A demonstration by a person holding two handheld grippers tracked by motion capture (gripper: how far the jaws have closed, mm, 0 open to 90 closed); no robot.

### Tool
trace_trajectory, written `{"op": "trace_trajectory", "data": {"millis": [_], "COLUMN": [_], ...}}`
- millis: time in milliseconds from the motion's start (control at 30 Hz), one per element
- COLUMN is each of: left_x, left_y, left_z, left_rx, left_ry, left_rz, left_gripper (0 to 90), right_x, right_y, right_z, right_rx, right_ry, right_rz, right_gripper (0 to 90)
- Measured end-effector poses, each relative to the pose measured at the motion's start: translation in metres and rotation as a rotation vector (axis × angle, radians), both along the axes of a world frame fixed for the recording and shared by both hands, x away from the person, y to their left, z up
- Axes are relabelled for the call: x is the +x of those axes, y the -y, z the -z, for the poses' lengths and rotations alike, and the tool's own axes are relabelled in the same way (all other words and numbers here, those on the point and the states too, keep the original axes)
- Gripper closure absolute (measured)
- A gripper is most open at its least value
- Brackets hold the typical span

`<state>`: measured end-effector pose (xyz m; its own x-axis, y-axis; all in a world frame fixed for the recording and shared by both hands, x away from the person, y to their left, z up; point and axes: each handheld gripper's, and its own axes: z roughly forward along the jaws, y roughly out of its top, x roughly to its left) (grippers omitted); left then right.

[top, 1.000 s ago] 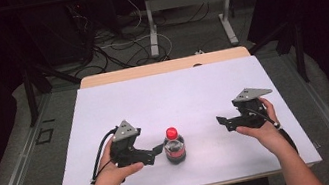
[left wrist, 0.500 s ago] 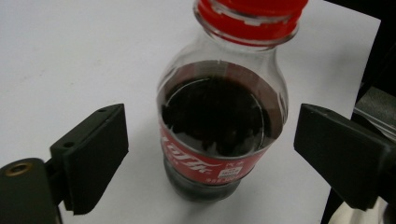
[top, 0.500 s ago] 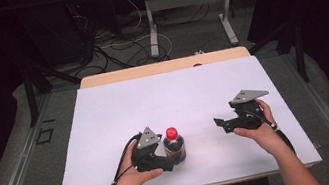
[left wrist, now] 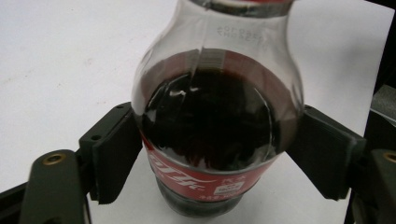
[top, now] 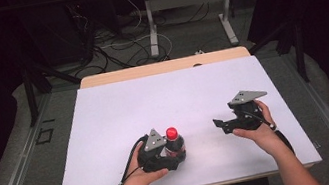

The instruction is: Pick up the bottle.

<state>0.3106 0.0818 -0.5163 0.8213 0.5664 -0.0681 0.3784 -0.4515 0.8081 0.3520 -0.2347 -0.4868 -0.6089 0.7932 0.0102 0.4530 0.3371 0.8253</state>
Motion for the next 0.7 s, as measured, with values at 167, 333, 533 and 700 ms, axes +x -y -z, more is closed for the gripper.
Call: {"op": "trace_trajectory", "data": {"millis": [167,333,533,700], "left_x": [-0.0008,-0.0029,-0.0039,-0.0045], "left_y": [0.0004,0.0005,0.0002,0.0008], "left_z": [0.0027,0.0023,0.0008,0.001], "left_rx": [-0.025,-0.014,-0.005,-0.018], "left_ry": [0.017,0.042,0.036,0.037], "left_rz": [-0.004,-0.001,0.001,-0.024], "left_gripper": [27.3,28.6,29.1,29.3], "right_x": [0.0001,0.0002,-0.0004,-0.0007], "right_y": [-0.0011,-0.002,-0.0038,-0.0046], "right_z": [0.001,0.0018,0.0024,0.0025], "right_rx": [-0.004,-0.002,-0.003,-0.002], "right_ry": [-0.004,-0.002,-0.001,0.011], "right_rz": [0.0,-0.007,-0.009,-0.014], "right_gripper": [15.8,16.0,16.0,16.1]}}
